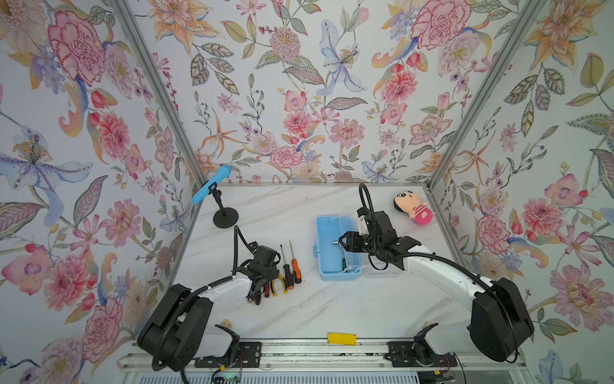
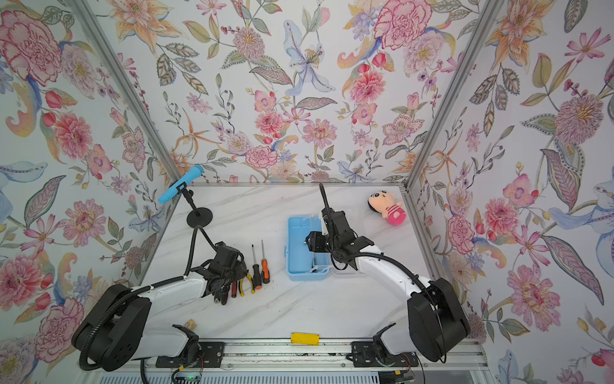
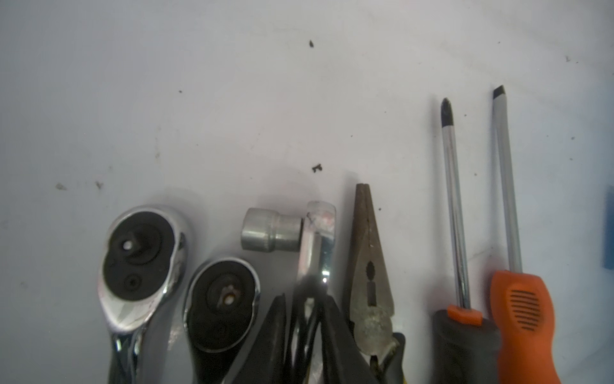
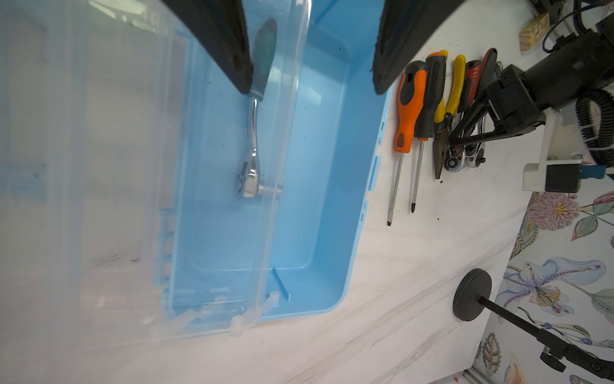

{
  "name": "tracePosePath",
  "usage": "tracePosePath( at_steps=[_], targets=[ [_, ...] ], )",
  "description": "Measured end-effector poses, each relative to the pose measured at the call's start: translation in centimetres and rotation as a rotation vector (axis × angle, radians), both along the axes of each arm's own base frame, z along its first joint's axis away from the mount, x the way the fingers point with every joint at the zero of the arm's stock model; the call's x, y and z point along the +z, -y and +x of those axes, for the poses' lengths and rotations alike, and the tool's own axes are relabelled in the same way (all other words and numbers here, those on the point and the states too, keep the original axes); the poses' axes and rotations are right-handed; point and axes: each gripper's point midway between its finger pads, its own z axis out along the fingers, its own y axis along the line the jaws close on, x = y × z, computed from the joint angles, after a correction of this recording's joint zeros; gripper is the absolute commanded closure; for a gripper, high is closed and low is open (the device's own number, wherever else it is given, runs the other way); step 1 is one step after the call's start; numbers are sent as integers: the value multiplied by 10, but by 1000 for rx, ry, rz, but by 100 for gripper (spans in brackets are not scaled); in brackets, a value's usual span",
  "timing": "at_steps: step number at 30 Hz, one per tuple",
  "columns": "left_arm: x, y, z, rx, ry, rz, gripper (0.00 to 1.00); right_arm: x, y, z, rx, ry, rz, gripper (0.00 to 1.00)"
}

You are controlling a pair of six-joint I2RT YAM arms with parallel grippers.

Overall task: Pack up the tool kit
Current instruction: 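Grasp the red-handled chrome ratchet with the left gripper, then carry the red-handled ratchet into the blue box and release it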

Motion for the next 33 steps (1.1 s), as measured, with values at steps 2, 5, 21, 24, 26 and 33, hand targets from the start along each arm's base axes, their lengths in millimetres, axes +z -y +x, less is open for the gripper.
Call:
tracePosePath(
  at_steps=[2,5,21,24,26,33],
  targets=[
    [0,0,0,-5,1,4,86,0,0,0,0,0,0,41],
    [1,0,1,-12,3,9,100,0,0,0,-1,0,0,41],
    [159,72,54,-134,312,-223,100,16,13,8,-38,25,39,41],
    [186,122,61,-221,364,-302,100,19,16,10,-50,27,56,41],
    [189,157,66,-276,366,-352,100,21,18,11,-58,28,66,41],
    [132,239,81,-355,247,-423,100,35,22,7,-62,56,97,41]
  ],
)
